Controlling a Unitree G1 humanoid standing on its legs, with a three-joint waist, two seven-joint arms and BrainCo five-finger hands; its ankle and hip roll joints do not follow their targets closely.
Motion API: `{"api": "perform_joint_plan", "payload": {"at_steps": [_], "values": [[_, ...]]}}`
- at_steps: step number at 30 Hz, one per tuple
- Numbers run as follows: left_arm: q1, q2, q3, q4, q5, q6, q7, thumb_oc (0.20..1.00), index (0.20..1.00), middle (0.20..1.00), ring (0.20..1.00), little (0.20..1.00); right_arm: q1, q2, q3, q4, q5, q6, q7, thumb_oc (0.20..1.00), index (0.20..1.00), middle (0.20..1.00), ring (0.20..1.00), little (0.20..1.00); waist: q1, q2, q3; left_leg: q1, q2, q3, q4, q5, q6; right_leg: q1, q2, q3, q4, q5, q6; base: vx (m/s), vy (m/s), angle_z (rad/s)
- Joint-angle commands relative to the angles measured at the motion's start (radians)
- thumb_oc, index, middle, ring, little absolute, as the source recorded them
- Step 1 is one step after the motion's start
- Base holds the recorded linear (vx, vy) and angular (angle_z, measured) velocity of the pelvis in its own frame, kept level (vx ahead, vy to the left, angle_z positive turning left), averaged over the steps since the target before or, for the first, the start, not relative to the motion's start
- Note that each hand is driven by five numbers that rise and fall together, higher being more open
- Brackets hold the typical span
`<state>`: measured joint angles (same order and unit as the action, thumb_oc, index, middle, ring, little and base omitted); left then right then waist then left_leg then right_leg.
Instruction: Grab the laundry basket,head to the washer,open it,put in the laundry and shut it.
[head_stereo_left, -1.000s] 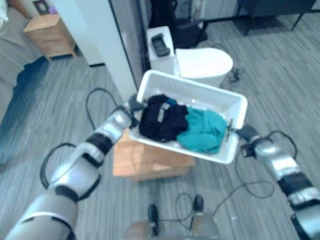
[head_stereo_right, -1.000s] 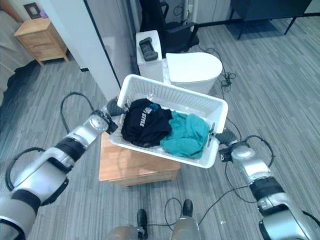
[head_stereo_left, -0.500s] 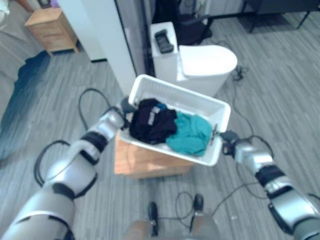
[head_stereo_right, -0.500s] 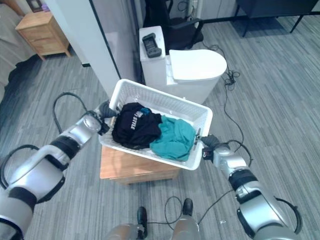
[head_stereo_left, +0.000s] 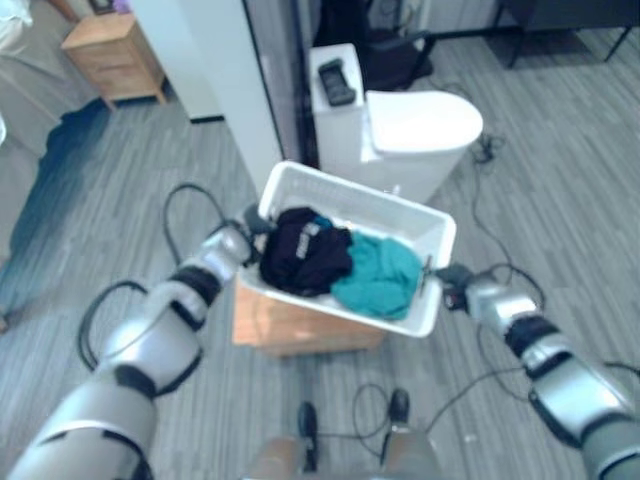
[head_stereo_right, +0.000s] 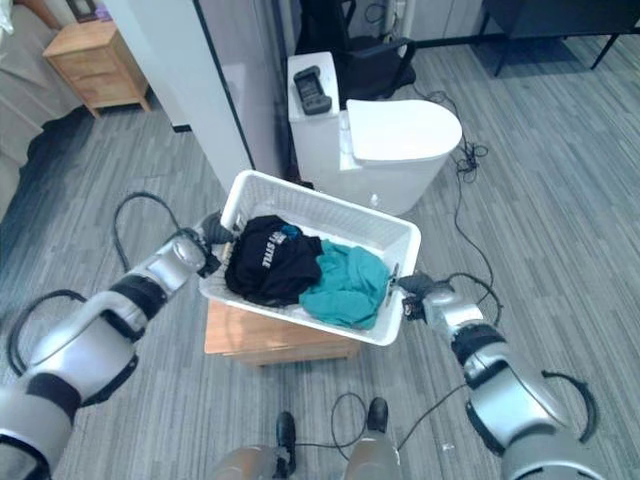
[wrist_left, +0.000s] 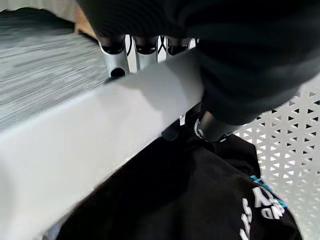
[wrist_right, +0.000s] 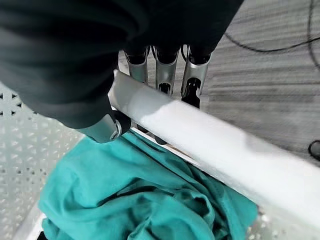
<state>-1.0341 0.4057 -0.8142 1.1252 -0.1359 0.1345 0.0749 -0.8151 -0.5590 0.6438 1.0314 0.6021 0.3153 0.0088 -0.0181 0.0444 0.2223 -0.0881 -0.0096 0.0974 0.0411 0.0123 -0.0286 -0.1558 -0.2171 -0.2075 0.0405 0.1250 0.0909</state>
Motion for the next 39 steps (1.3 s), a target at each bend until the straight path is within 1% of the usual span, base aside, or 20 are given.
{"api": "perform_joint_plan", "payload": {"at_steps": [1, 2, 3, 6, 12, 15, 17, 24, 28, 30, 34, 39], "values": [[-0.186, -0.060, -0.095, 0.023, 0.034, -0.068, -0.001, 0.200, 0.200, 0.200, 0.200, 0.200, -0.285, 0.050, -0.014, 0.051, -0.102, -0.073, 0.044, 0.200, 0.200, 0.200, 0.200, 0.200, 0.012, -0.021, 0.007, -0.069, 0.007, -0.053, 0.036, -0.024, -0.005, -0.015, -0.101, 0.005, 0.141, -0.056, 0.110, -0.07, 0.004, 0.04], [-0.186, -0.060, -0.095, 0.023, 0.034, -0.068, -0.001, 0.200, 0.200, 0.200, 0.200, 0.200, -0.287, 0.051, -0.013, 0.053, -0.102, -0.074, 0.045, 0.200, 0.200, 0.200, 0.200, 0.200, 0.012, -0.021, 0.008, -0.070, 0.007, -0.053, 0.037, -0.025, -0.005, -0.015, -0.101, 0.005, 0.141, -0.056, 0.110, -0.06, -0.008, 0.05], [-0.194, -0.063, -0.101, 0.021, 0.028, -0.069, -0.002, 0.200, 0.200, 0.200, 0.200, 0.200, -0.331, 0.054, -0.005, 0.127, -0.128, -0.071, 0.051, 0.200, 0.200, 0.200, 0.200, 0.200, 0.016, -0.026, 0.019, -0.084, 0.009, -0.055, 0.042, -0.023, -0.007, -0.023, -0.099, 0.005, 0.143, -0.055, 0.107, -0.06, -0.011, 0.02], [-0.201, -0.065, -0.108, 0.022, 0.025, -0.071, -0.002, 0.200, 0.200, 0.200, 0.200, 0.200, -0.393, 0.054, 0.008, 0.225, -0.163, -0.068, 0.067, 0.200, 0.200, 0.200, 0.200, 0.200, 0.022, -0.033, 0.030, -0.105, 0.010, -0.062, 0.053, -0.022, -0.009, -0.033, -0.097, 0.002, 0.145, -0.053, 0.104, -0.05, -0.011, 0.04], [-0.207, -0.070, -0.126, 0.048, 0.030, -0.074, -0.006, 0.200, 0.200, 0.200, 0.200, 0.200, -0.457, 0.044, 0.049, 0.325, -0.199, -0.068, 0.097, 0.200, 0.200, 0.200, 0.200, 0.200, 0.026, -0.048, 0.037, -0.125, 0.015, -0.071, 0.068, -0.021, -0.015, -0.032, -0.092, -0.006, 0.140, -0.052, 0.100, -0.01, -0.011, 0.08], [-0.209, -0.072, -0.129, 0.051, 0.030, -0.075, -0.006, 0.200, 0.200, 0.200, 0.200, 0.200, -0.461, 0.044, 0.052, 0.332, -0.197, -0.069, 0.097, 0.200, 0.200, 0.200, 0.200, 0.200, 0.025, -0.048, 0.036, -0.125, 0.015, -0.072, 0.069, -0.022, -0.015, -0.031, -0.091, -0.007, 0.138, -0.051, 0.100, 0.01, 0.002, 0.07], [-0.212, -0.073, -0.142, 0.073, 0.038, -0.074, -0.017, 0.200, 0.200, 0.200, 0.200, 0.200, -0.467, 0.041, 0.068, 0.353, -0.206, -0.071, 0.110, 0.200, 0.200, 0.200, 0.200, 0.200, 0.021, -0.049, 0.023, -0.119, 0.015, -0.068, 0.073, -0.030, -0.017, -0.024, -0.088, -0.003, 0.135, -0.052, 0.100, 0.04, 0.023, 0.00], [-0.233, -0.050, -0.174, 0.055, 0.060, -0.074, -0.047, 0.200, 0.200, 0.200, 0.200, 0.200, -0.469, 0.021, 0.089, 0.355, -0.246, -0.069, 0.142, 0.200, 0.200, 0.200, 0.200, 0.200, 0.013, -0.041, -0.004, -0.090, 0.015, -0.052, 0.065, -0.042, -0.013, -0.010, -0.091, 0.004, 0.133, -0.052, 0.107, 0.04, 0.029, -0.06], [-0.240, -0.039, -0.201, 0.079, 0.106, -0.074, -0.078, 0.200, 0.200, 0.200, 0.200, 0.200, -0.461, 0.016, 0.115, 0.352, -0.292, -0.065, 0.180, 0.200, 0.200, 0.200, 0.200, 0.200, 0.004, -0.037, -0.018, -0.063, 0.015, -0.041, 0.063, -0.054, -0.010, 0.003, -0.093, 0.015, 0.135, -0.055, 0.111, 0.04, 0.026, -0.16], [-0.251, -0.027, -0.234, 0.086, 0.148, -0.066, -0.111, 0.200, 0.200, 0.200, 0.200, 0.200, -0.460, 0.006, 0.143, 0.364, -0.348, -0.054, 0.217, 0.200, 0.200, 0.200, 0.200, 0.200, -0.003, -0.034, -0.030, -0.047, 0.016, -0.033, 0.056, -0.056, -0.010, 0.013, -0.093, 0.016, 0.129, -0.055, 0.114, 0.05, 0.016, -0.13], [-0.258, -0.019, -0.256, 0.115, 0.185, -0.061, -0.136, 0.200, 0.200, 0.200, 0.200, 0.200, -0.459, 0.007, 0.170, 0.382, -0.397, -0.056, 0.247, 0.200, 0.200, 0.200, 0.200, 0.200, -0.010, -0.032, -0.038, -0.036, 0.017, -0.032, 0.054, -0.057, -0.010, 0.024, -0.091, 0.016, 0.126, -0.059, 0.115, 0.03, 0.004, -0.07], [-0.263, 0.001, -0.264, 0.125, 0.219, -0.061, -0.144, 0.200, 0.200, 0.200, 0.200, 0.200, -0.445, 0.011, 0.186, 0.369, -0.421, -0.064, 0.263, 0.200, 0.200, 0.200, 0.200, 0.200, -0.016, -0.030, -0.043, -0.029, 0.018, -0.032, 0.053, -0.059, -0.010, 0.028, -0.090, 0.018, 0.126, -0.064, 0.115, 0.00, 0.000, 0.00]]}}
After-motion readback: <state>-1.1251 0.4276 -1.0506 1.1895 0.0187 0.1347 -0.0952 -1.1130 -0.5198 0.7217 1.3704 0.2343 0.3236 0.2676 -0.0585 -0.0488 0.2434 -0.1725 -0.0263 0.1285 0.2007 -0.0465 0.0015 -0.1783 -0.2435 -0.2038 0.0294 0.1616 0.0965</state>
